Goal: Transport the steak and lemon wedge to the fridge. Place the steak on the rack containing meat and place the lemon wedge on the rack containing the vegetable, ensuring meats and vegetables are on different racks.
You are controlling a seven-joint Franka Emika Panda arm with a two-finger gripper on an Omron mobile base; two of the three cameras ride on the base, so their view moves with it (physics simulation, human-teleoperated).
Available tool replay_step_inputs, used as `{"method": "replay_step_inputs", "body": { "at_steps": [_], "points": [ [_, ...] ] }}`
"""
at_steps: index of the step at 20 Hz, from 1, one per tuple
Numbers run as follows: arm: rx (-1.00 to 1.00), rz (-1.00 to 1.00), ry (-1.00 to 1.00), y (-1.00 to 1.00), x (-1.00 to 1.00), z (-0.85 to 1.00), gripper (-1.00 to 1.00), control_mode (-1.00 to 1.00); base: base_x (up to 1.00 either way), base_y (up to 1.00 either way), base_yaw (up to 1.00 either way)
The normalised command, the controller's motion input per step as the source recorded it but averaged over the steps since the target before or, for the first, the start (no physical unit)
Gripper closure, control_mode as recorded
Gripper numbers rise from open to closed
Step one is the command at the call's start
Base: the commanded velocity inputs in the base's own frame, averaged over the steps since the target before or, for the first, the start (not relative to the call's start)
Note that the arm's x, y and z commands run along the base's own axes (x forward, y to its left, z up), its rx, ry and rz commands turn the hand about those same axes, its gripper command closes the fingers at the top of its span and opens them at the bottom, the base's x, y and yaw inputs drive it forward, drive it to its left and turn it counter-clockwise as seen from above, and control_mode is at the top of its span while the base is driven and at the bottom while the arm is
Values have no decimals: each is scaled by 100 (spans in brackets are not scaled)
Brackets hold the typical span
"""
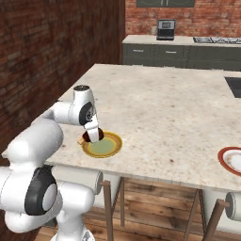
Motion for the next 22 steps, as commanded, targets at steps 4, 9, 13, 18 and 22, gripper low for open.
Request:
{"method": "replay_step_inputs", "body": {
  "at_steps": [4,9,13,18,22],
  "points": [
    [0,16,-26,-1,-100,100,100,-100,0,0,0],
    [0,7,-34,0,-85,100,100,-100,0,0,0],
    [0,0,-30,3,-87,100,100,-100,0,0,0],
    [1,3,-23,11,-99,100,100,-100,0,0,0],
    [5,11,-5,5,-80,100,100,-100,0,0,0]
  ]
}}
